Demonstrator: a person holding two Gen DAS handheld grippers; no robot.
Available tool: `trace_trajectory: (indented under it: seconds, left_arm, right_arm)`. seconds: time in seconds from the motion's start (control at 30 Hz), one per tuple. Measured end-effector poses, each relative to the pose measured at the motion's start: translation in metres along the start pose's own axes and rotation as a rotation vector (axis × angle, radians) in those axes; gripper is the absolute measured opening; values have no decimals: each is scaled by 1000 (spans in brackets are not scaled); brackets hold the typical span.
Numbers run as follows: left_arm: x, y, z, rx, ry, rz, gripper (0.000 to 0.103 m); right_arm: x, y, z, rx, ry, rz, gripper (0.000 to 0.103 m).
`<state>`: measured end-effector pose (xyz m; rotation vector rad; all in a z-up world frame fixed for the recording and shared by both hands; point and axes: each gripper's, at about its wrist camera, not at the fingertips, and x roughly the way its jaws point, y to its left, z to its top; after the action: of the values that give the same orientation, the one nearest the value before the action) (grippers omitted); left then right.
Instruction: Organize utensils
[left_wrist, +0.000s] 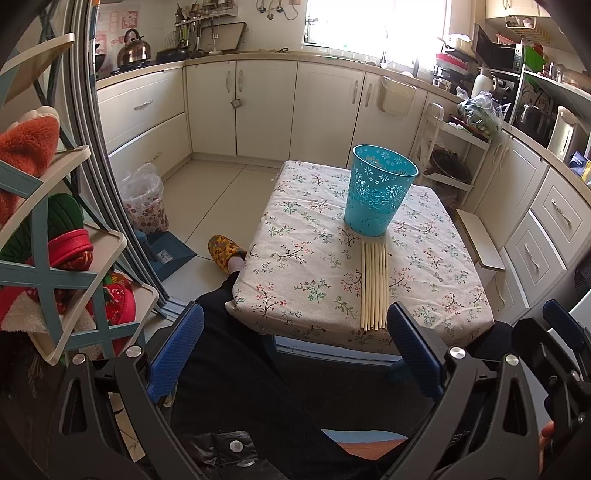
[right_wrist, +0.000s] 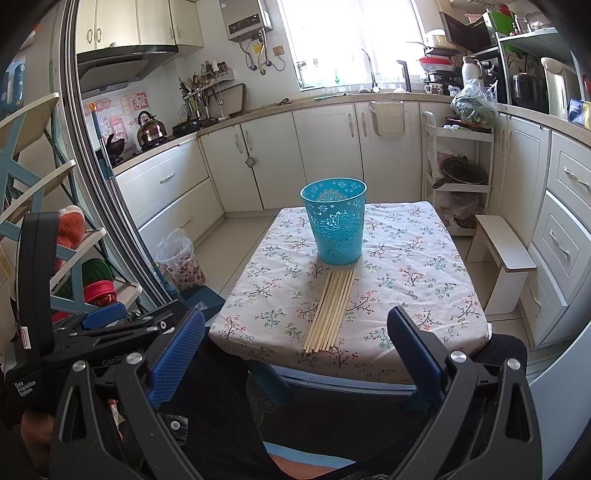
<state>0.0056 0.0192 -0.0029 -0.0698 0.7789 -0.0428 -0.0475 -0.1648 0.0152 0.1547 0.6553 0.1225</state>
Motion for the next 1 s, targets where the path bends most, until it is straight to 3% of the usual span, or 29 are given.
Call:
trace_trajectory:
  seconds: [0.77, 0.83, 0.9, 1.0]
  left_arm:
    - [-2, 0, -3, -2, -6, -13, 96]
    - [2, -2, -2, 7, -7, -16, 96]
    - [9, -6, 1, 25, -1, -18, 96]
    - [25, -14, 6, 52, 14, -20, 96]
  right_arm:
    - [2, -6, -2, -1, -17, -34, 96]
    - [7, -13, -3, 8, -14, -43, 93]
    - [18, -23, -3, 29, 13, -59, 82]
    - [41, -41, -3, 71, 65, -73, 74]
